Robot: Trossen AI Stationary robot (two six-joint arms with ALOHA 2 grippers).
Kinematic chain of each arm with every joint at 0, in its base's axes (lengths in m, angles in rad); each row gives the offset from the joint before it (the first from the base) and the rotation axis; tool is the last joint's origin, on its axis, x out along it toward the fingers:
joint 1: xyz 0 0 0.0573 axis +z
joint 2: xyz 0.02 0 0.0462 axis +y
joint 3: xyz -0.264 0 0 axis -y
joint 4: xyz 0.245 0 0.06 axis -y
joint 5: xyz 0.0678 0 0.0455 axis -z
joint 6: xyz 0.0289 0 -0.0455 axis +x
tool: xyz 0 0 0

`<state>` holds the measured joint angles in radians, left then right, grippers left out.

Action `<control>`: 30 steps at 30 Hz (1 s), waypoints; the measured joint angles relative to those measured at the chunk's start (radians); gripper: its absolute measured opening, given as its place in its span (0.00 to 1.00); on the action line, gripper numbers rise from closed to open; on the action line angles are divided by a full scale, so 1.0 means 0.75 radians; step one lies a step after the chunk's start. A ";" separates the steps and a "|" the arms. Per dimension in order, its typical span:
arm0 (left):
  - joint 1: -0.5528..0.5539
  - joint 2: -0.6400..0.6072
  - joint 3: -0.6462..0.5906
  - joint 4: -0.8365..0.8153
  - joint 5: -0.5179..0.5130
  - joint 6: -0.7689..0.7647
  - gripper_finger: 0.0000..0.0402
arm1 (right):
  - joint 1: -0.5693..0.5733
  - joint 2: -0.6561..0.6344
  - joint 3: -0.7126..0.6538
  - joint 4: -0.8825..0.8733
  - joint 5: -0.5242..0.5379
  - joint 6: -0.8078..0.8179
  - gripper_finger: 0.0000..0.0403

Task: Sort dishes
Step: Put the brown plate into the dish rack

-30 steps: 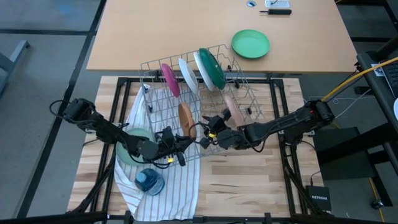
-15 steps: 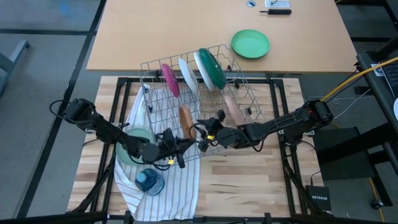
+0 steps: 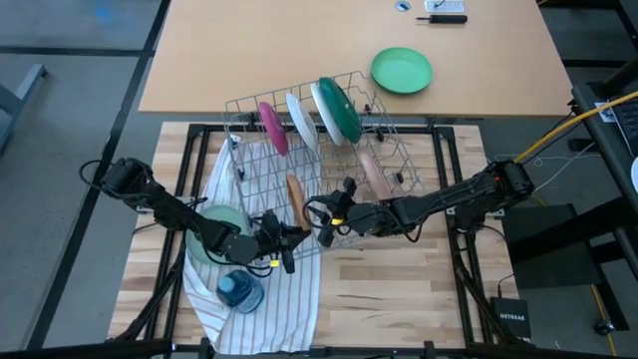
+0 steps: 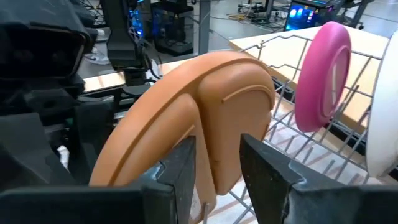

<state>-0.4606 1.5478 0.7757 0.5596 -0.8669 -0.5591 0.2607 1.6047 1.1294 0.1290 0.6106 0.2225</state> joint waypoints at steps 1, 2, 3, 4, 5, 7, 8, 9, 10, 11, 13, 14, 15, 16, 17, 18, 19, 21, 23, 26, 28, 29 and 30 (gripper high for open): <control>0.000 0.000 0.000 -0.005 0.000 0.000 0.07 | 0.000 0.000 0.000 0.002 -0.006 0.000 0.32; 0.000 0.000 0.000 -0.007 0.002 0.000 0.08 | 0.000 0.000 0.000 0.002 -0.016 0.000 0.32; 0.001 0.000 0.000 -0.008 0.006 0.000 0.09 | -0.001 0.000 0.000 0.003 -0.032 0.000 0.32; 0.001 0.000 0.000 -0.009 0.012 0.001 0.09 | -0.001 0.000 0.000 0.003 -0.049 0.000 0.32; 0.001 0.000 0.000 -0.011 0.023 0.002 0.10 | -0.001 0.000 0.000 0.003 -0.061 0.000 0.32; 0.002 0.000 0.000 -0.013 0.046 0.002 0.12 | 0.000 0.000 0.000 0.003 -0.073 0.000 0.32; 0.002 0.000 0.000 -0.013 0.057 0.002 0.13 | 0.001 0.000 0.000 0.003 -0.073 0.000 0.32; 0.002 0.000 0.000 -0.012 0.066 0.003 0.14 | 0.001 0.000 0.000 0.002 -0.073 0.000 0.32; 0.002 0.000 0.000 -0.012 0.072 0.002 0.16 | 0.001 0.000 0.000 0.002 -0.074 0.000 0.32; 0.002 0.000 0.000 -0.011 0.074 -0.008 0.17 | 0.001 0.000 0.000 0.002 -0.075 0.000 0.32; 0.003 0.000 0.000 -0.008 0.079 -0.034 0.20 | 0.001 0.000 0.000 0.002 -0.074 0.001 0.32; 0.003 0.000 0.000 -0.008 0.080 -0.044 0.22 | 0.001 0.000 0.000 0.002 -0.075 0.007 0.32; 0.002 0.000 0.000 -0.013 0.082 -0.051 0.23 | 0.001 0.000 0.000 0.002 -0.075 0.010 0.32; 0.002 0.000 0.000 -0.026 0.085 -0.054 0.25 | 0.001 0.000 0.000 0.002 -0.077 0.011 0.32; 0.002 -0.002 0.001 -0.047 0.087 -0.054 0.26 | 0.001 0.000 0.000 0.001 -0.079 0.011 0.32; 0.002 -0.004 0.001 -0.073 0.088 -0.055 0.28 | 0.001 0.000 0.000 0.002 -0.083 0.012 0.32; 0.002 -0.004 0.001 -0.100 0.088 -0.056 0.29 | 0.001 0.000 0.000 0.002 -0.084 0.012 0.32; 0.003 -0.004 0.001 -0.136 0.088 -0.058 0.32 | 0.001 0.000 0.001 0.002 -0.084 0.013 0.32; 0.003 -0.004 0.001 -0.151 0.087 -0.064 0.34 | 0.001 0.000 0.002 0.002 -0.096 0.014 0.32; 0.003 -0.004 0.001 -0.156 0.106 -0.053 0.37 | 0.001 0.000 0.002 0.001 -0.103 0.015 0.32; -0.001 -0.009 0.001 -0.169 0.141 -0.022 0.38 | 0.001 0.000 0.002 -0.002 -0.104 0.015 0.32; -0.003 -0.015 0.001 -0.186 0.165 -0.001 0.38 | 0.001 0.000 0.002 -0.003 -0.104 0.015 0.32; -0.004 -0.025 0.001 -0.210 0.186 0.025 0.38 | 0.001 0.000 0.002 -0.004 -0.104 0.015 0.32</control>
<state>-0.4640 1.5291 0.7761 0.4022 -0.7274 -0.5406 0.2615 1.6047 1.1309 0.1262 0.5323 0.2340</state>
